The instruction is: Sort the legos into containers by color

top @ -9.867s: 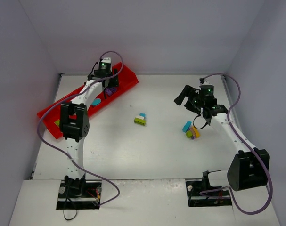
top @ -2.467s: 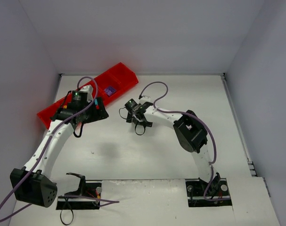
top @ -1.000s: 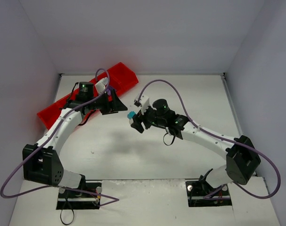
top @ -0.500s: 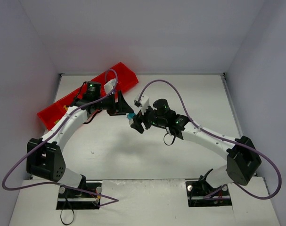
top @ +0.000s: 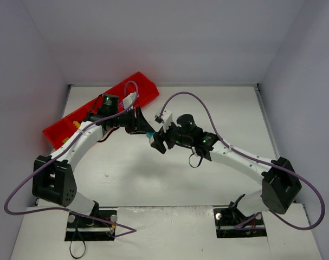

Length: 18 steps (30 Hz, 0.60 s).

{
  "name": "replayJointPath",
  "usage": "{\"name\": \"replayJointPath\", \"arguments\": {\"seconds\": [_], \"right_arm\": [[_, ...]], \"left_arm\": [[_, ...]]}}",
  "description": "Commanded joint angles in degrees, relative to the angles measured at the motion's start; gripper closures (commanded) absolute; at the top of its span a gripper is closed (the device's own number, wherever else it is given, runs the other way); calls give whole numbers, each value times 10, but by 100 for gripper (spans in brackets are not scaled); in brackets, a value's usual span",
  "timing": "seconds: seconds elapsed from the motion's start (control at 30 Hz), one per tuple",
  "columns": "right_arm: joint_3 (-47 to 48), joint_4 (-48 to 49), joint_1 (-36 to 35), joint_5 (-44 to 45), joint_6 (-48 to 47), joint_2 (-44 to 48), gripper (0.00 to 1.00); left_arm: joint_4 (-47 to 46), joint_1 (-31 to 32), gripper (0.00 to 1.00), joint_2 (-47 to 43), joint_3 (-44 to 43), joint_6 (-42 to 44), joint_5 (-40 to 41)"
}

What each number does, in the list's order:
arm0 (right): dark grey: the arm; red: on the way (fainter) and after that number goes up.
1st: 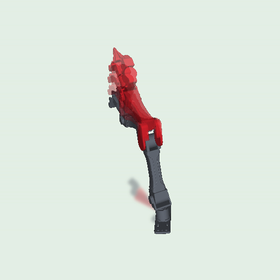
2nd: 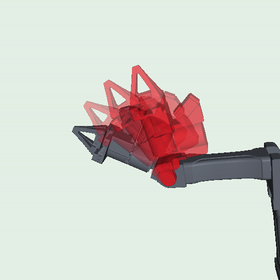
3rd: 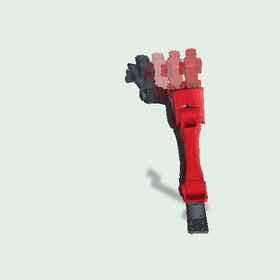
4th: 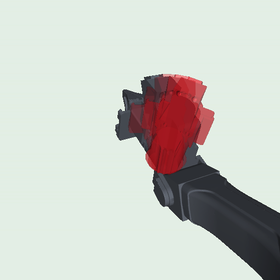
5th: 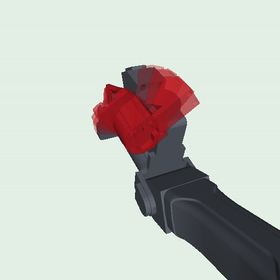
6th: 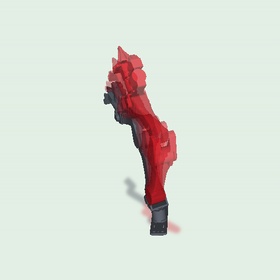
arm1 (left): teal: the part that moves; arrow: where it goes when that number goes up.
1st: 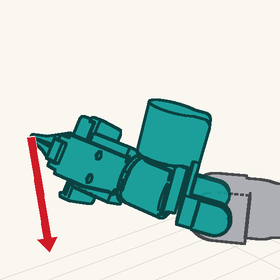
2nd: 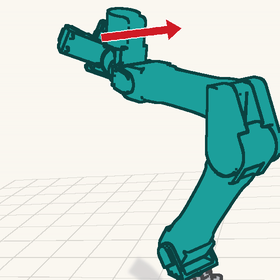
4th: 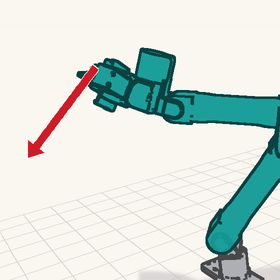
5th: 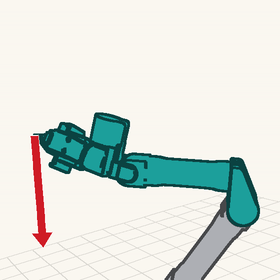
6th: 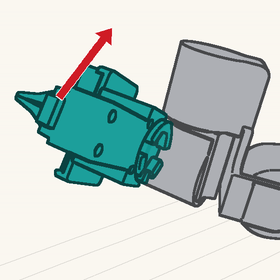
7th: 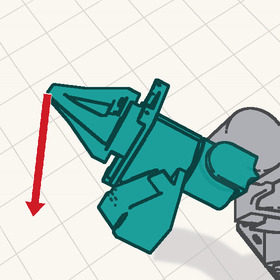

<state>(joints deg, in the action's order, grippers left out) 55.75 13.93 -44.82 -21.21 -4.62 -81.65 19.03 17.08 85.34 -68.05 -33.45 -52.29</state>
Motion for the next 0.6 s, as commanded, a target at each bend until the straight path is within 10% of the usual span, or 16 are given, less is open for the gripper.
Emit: {"name": "replayJointPath", "arguments": {"seconds": [0.0,0.2,0.57], "right_arm": [[6,51,-4,9,-1,24,100],[1,51,-3,18,-4,22,100],[-27,46,-3,37,-10,24,100]], "left_arm": [[-23,4,67,-4,-28,4,-25],[-21,3,100,-1,-30,17,-32],[51,-11,100,11,-97,75,-4]]}}
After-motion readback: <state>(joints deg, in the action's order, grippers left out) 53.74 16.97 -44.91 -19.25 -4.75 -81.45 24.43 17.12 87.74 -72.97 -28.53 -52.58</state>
